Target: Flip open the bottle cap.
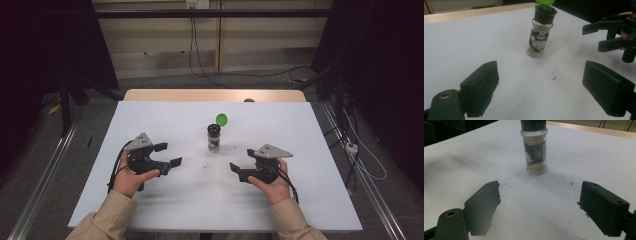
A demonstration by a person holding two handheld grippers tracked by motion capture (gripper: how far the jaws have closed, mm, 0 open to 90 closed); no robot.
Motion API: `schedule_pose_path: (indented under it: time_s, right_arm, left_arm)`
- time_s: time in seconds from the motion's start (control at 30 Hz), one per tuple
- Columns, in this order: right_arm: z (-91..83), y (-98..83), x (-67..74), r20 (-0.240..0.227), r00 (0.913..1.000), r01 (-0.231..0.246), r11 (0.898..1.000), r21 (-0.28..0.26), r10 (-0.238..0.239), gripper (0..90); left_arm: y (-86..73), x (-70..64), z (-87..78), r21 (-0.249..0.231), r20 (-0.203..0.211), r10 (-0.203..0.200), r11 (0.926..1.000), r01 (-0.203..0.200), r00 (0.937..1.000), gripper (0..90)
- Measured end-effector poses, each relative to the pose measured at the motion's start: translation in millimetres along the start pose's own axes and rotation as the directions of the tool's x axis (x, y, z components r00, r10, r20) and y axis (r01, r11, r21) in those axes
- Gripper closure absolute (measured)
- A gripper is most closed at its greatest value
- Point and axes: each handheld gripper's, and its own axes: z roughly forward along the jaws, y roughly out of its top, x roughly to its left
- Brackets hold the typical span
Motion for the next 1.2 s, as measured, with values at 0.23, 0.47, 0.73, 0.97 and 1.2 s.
schedule_pose_path:
  time_s: [0.23,0.47,0.73,0.97,1.2]
  right_arm:
    - [-10.3,-5.5,-2.2,0.003,1.0000,-0.003,1.000,-0.010,0.003,15.6]
    - [-20.7,-11.8,-6.0,0.011,0.9999,-0.006,1.000,-0.015,0.006,15.2]
    - [-31.7,-16.4,-10.6,0.031,0.9995,-0.011,0.999,-0.039,0.012,14.9]
    - [-40.1,-21.9,-14.0,0.038,0.9992,-0.013,0.999,-0.038,0.015,14.9]
    - [-50.2,-28.2,-18.0,0.055,0.9985,-0.008,0.999,-0.039,0.010,14.8]
  left_arm:
    - [-10.6,-1.1,-7.2,0.002,0.002,-0.004,1.0000,0.004,1.0000,12.2]
    - [-19.1,0.7,-15.6,0.002,-0.002,-0.014,0.9999,0.014,0.9999,11.5]
    - [-25.0,0.5,-23.2,0.003,-0.005,-0.013,0.9999,0.013,0.9999,11.1]
    - [-29.5,0.6,-28.0,0.005,-0.008,-0.010,0.9999,0.010,0.9999,10.5]
    - [-32.8,1.2,-33.2,0.005,-0.018,-0.006,1.0000,0.006,0.9998,10.1]
